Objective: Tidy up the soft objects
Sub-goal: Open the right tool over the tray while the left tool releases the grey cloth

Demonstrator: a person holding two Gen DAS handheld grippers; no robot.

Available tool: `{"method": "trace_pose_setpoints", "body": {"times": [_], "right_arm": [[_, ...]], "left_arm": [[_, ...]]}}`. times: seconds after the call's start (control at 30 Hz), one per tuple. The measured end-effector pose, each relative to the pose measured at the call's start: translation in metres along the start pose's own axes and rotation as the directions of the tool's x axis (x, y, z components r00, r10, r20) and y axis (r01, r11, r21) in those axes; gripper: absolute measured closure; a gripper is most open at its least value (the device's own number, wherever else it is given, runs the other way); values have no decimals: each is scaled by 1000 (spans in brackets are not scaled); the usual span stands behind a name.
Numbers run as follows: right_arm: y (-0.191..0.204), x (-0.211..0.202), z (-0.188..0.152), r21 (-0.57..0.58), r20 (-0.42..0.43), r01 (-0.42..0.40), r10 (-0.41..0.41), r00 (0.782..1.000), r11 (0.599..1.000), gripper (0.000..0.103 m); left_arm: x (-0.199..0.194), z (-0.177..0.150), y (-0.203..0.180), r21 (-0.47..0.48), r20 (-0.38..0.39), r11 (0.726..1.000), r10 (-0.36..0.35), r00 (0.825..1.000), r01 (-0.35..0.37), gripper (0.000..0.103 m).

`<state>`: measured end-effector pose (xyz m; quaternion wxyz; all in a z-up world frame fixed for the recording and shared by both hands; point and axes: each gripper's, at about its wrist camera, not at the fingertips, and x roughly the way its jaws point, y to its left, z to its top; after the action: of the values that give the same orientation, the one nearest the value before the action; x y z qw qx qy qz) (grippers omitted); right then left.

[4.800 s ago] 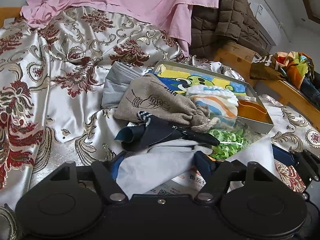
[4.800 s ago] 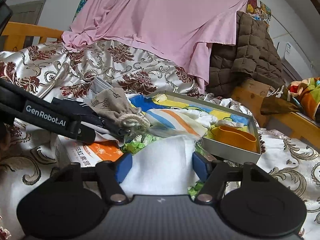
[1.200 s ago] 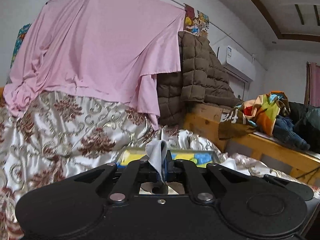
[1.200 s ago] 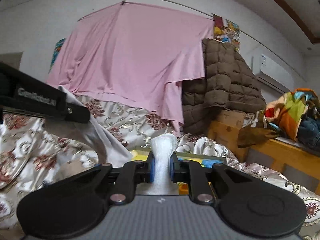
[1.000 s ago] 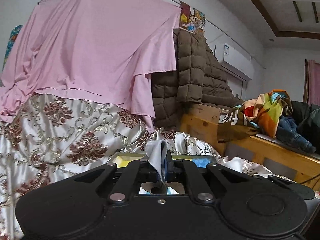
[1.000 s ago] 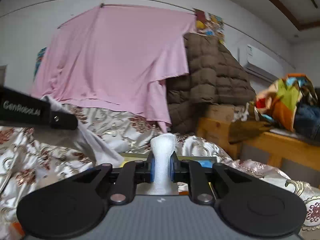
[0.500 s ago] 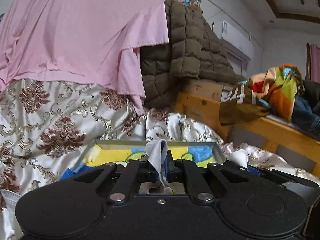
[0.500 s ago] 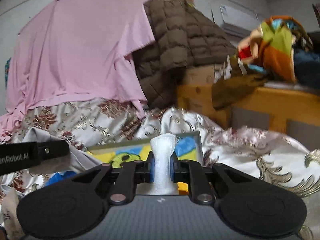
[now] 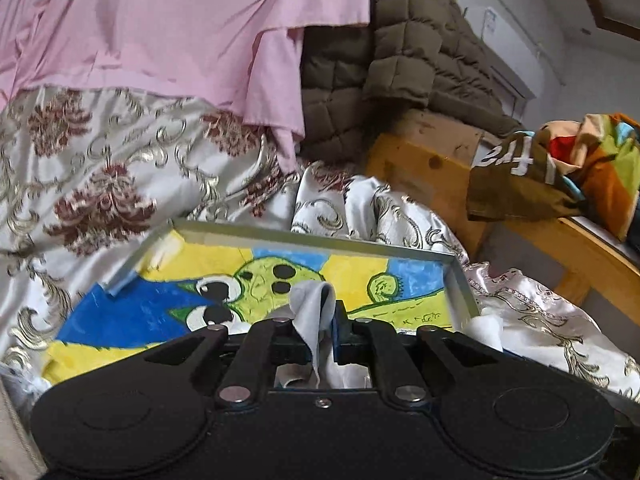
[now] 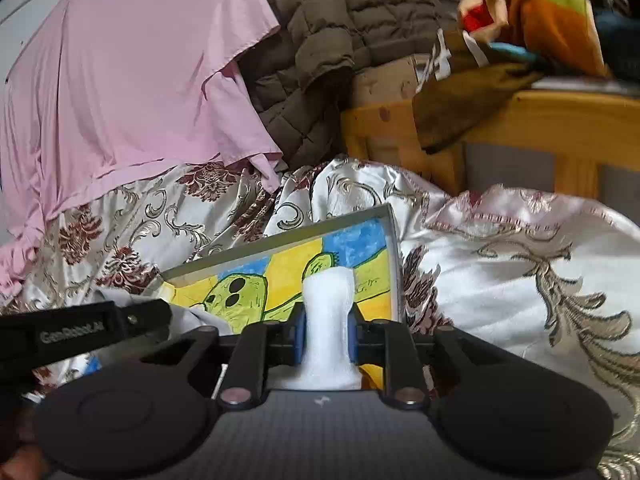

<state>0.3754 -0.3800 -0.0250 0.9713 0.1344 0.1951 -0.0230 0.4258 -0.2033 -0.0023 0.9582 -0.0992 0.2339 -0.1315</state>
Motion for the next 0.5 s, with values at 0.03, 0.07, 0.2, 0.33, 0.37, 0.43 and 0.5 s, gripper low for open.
{"method": "trace_pose_setpoints", "body": {"times": [0.03, 0.07, 0.2, 0.33, 0.37, 0.43, 0.5], "right_arm": [[-1, 1, 0, 1, -2, -2, 2, 1000, 1000, 75], [-2, 1, 1, 1, -2, -3, 3, 1000, 1000, 74], [-6, 3, 2, 19, -9, -22, 22, 1000, 1000, 60], [-8, 6, 2, 18, -14, -30, 30, 999, 999, 47], [-9, 6, 1, 20, -14, -32, 32, 999, 999, 45], [-10, 5, 1, 19, -12, -43, 43, 999, 999, 39], [-10, 3, 2, 20, -4, -50, 50, 999, 999, 31]], "left_arm": [[4, 0, 0, -4, -9, 1000, 6, 1000, -6, 93], [7, 1, 1, -4, -19, 1000, 12, 1000, -12, 91], [16, 3, 8, -34, -44, 999, 40, 998, -42, 86], [17, 3, 19, -81, -58, 995, 49, 997, -54, 68], [17, 2, 21, -91, -58, 994, 55, 997, -60, 61], [14, 1, 26, -114, -56, 991, 66, 996, -72, 47], [11, 1, 30, -138, -53, 987, 74, 996, -81, 37]]}}
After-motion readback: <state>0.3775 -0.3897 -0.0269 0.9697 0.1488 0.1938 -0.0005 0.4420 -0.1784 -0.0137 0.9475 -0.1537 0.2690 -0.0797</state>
